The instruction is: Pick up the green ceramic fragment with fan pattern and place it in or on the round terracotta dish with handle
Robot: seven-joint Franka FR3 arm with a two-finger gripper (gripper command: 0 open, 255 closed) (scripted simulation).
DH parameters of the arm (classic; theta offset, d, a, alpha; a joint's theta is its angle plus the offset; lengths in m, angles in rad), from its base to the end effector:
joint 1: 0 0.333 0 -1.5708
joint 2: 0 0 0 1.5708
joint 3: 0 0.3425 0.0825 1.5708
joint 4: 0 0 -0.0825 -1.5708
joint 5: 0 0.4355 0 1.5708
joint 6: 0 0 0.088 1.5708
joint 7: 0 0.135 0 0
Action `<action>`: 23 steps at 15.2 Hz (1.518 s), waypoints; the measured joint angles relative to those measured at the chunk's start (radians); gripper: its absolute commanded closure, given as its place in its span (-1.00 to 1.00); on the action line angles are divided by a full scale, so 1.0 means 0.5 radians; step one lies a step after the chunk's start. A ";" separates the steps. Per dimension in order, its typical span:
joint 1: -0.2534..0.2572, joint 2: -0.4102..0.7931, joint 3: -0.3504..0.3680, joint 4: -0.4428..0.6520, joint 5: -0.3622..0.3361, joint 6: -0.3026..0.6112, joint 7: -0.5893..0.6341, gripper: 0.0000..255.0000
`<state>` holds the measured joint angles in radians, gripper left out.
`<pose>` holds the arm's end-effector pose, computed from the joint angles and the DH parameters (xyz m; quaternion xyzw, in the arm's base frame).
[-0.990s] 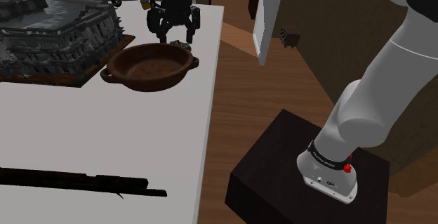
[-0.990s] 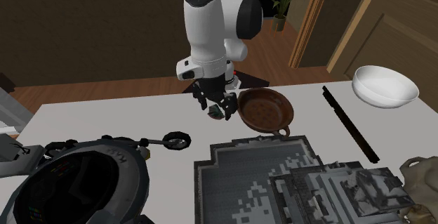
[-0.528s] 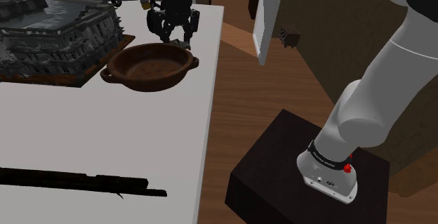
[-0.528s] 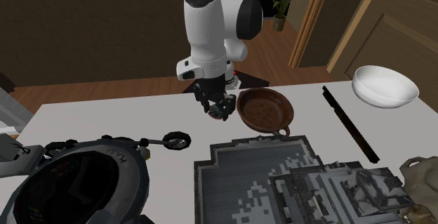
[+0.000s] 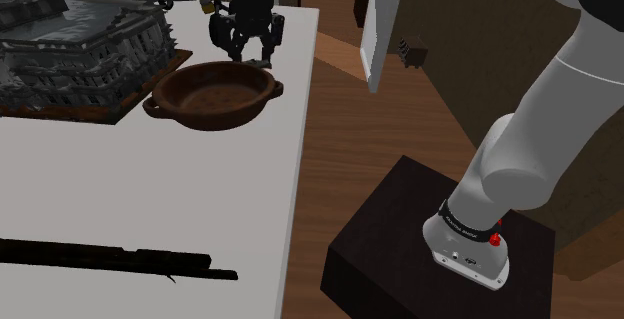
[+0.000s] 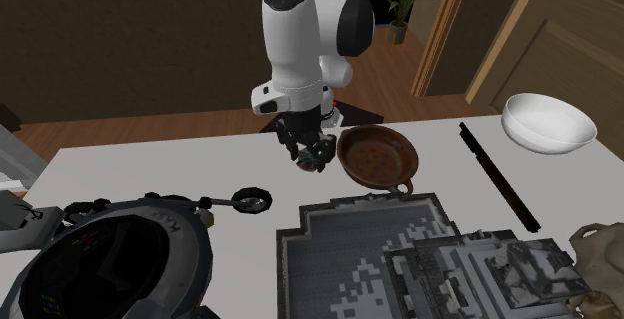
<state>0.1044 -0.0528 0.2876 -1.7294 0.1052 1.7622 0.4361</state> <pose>0.5540 0.2460 0.5876 -0.9977 0.0297 -0.0203 0.0575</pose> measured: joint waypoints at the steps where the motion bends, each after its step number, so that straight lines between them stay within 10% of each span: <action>1: 0.000 0.007 0.000 0.020 -0.002 -0.014 0.001 1.00; 23: 0.022 0.222 0.021 0.870 -0.070 -0.650 0.096 1.00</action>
<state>0.1153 0.0582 0.2980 -1.2945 0.0701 1.4370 0.4840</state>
